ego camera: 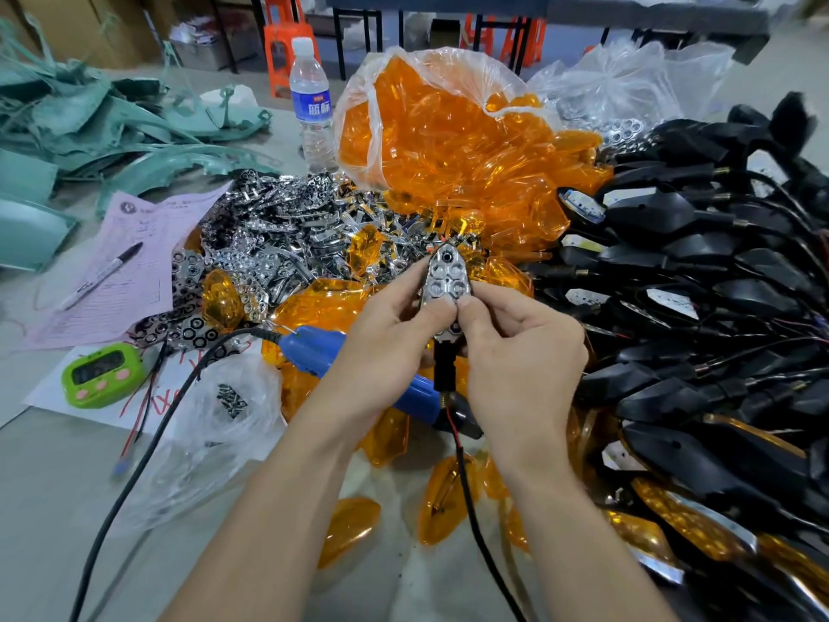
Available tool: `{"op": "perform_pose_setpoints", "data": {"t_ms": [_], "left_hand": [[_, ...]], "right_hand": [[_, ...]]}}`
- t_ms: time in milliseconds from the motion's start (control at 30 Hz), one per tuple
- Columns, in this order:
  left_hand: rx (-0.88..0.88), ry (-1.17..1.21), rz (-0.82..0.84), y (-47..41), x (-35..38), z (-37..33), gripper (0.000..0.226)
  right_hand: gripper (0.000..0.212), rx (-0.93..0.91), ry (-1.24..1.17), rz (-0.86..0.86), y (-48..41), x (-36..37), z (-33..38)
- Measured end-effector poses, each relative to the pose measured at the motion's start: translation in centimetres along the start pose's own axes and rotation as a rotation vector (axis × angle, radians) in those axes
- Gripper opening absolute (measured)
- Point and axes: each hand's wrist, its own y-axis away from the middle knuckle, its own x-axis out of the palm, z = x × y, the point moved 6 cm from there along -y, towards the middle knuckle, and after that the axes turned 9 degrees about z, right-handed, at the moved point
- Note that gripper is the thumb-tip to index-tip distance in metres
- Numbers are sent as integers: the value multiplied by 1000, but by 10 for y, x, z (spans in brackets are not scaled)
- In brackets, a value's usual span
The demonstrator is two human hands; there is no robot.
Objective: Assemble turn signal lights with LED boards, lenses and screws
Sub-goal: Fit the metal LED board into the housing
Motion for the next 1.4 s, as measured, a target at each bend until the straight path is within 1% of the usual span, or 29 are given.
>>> {"op": "perform_pose_setpoints", "data": {"t_ms": [67,133,200,233,267,367,400,433,467,533,633,667,833,933,1200,1267,1367,1400], "left_hand": [[5,53,-35,-1,1,4,34],[-2,100,-56,-1,0,6,34],[-12,151,-73,0,-4,6,32],[-15,180,-71,0,-5,6,30],[-14,204,-65,1,-7,5,27],[-1,256,-71,2,-10,0,23],[5,277,-75,1,-10,-2,22],[10,296,-77,1,-11,-3,22],[16,309,-78,0,-12,-5,22],[33,316,-80,0,-14,-9,21],[55,311,-81,0,-17,-12,18],[59,303,-84,0,-18,-12,17],[80,276,-96,1,-19,-12,19],[100,259,-96,2,-18,-14,19],[110,238,-70,4,-17,-15,26],[111,246,-57,4,-17,-16,26],[114,244,-46,4,-18,-16,31],[113,236,-45,4,-18,-16,31]], "right_hand": [[19,23,22,-3,2,0,0],[20,23,109,-30,7,-3,1],[31,37,171,-90,13,-11,-1],[37,69,137,-84,15,-14,-5],[44,130,65,-24,15,-14,-12],[67,342,-189,332,24,8,-26],[68,392,-296,410,30,15,-28],[64,418,-384,458,36,20,-27],[59,421,-409,485,39,22,-27],[48,402,-299,509,43,21,-26],[21,363,-141,510,42,17,-27],[17,360,-120,511,43,16,-27],[24,414,-41,516,46,18,-31],[27,430,-43,482,48,16,-33],[28,435,-181,369,55,20,-30],[27,426,-227,338,58,21,-29],[18,430,-327,292,62,24,-28],[20,430,-343,286,63,24,-29]]}}
